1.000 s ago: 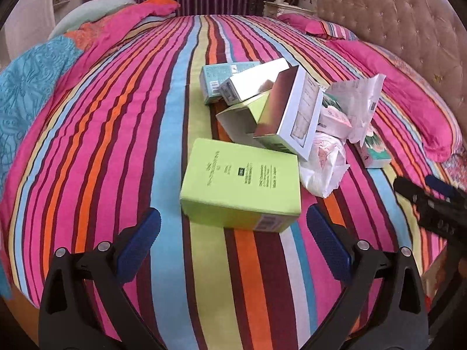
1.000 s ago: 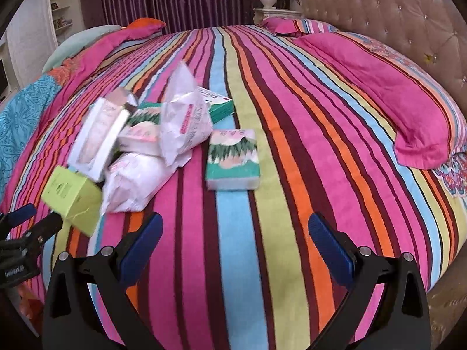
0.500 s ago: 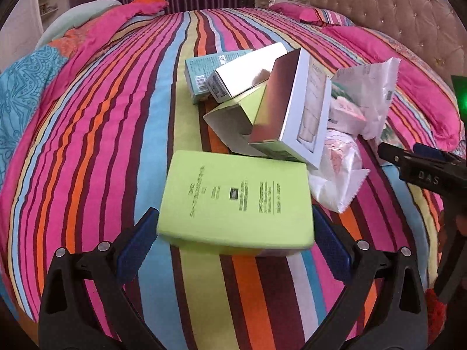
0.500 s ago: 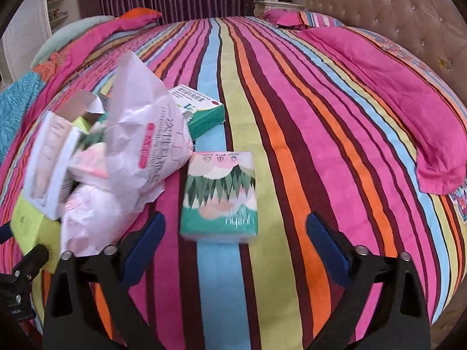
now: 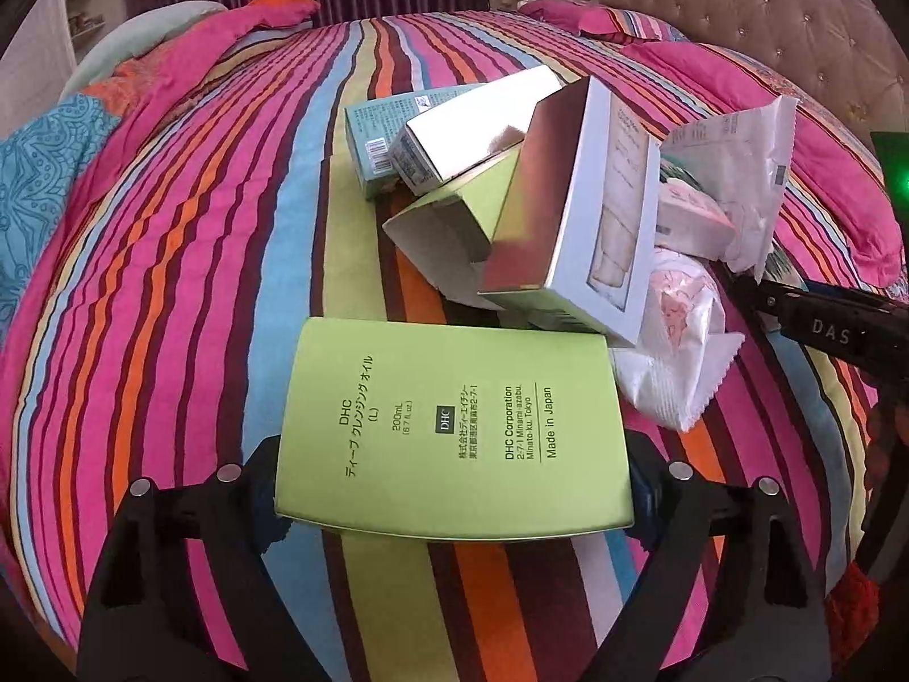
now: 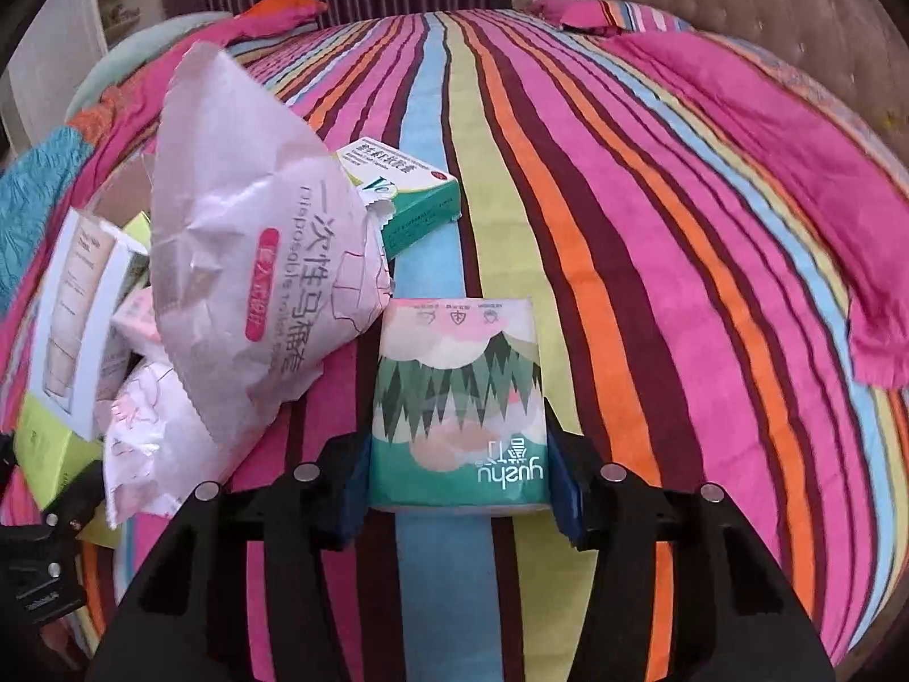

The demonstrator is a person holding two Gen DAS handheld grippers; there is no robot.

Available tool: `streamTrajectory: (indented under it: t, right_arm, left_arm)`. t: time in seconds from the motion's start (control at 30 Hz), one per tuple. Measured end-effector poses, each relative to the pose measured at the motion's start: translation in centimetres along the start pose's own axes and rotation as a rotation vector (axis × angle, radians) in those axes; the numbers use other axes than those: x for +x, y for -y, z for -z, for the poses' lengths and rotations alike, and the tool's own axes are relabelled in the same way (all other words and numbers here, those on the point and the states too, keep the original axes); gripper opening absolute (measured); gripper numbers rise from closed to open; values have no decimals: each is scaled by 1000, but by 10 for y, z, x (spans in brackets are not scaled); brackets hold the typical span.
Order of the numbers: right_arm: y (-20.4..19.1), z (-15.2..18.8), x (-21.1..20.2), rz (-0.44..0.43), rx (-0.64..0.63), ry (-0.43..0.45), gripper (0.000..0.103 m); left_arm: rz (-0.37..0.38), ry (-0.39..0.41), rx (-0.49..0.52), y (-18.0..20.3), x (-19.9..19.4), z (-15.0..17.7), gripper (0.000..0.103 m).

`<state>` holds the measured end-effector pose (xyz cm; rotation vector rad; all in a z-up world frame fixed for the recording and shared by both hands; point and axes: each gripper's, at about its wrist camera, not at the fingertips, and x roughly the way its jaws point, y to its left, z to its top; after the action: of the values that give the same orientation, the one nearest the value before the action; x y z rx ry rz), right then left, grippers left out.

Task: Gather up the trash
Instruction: 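Carry the lime-green box in the left gripper while the right carries the tissue pack to the wastebasket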

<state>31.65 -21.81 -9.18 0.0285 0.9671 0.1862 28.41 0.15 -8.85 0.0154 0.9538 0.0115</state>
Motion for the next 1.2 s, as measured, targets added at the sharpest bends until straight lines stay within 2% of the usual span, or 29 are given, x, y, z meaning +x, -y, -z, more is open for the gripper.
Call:
streamTrajectory:
  t: [0.3, 0.57, 0.9, 1.2]
  right_arm:
    - [7, 19, -34, -36, 31, 14, 49]
    - [11, 46, -66, -71, 72, 30, 49]
    - [11, 72, -95, -105, 82, 40, 49]
    - [5, 112, -119, -132, 70, 20, 49]
  left_arm:
    - [17, 39, -3, -5, -40, 17, 85]
    - [67, 29, -39, -10, -63, 38, 85]
    - [77, 22, -79, -20, -96, 79, 85]
    - [87, 8, -57, -22, -122, 120, 85]
